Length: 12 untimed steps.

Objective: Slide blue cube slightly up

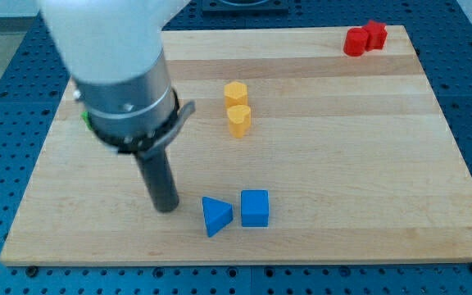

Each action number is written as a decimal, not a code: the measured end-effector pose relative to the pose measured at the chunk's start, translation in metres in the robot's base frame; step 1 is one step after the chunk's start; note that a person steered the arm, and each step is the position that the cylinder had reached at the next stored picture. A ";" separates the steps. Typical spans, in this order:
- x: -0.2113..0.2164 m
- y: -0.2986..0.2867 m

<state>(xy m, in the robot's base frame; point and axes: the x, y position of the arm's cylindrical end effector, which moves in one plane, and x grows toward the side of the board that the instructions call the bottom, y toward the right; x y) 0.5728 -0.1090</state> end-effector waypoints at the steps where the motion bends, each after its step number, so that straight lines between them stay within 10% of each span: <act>1: 0.044 -0.004; 12: 0.016 0.120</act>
<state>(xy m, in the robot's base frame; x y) 0.5884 0.0114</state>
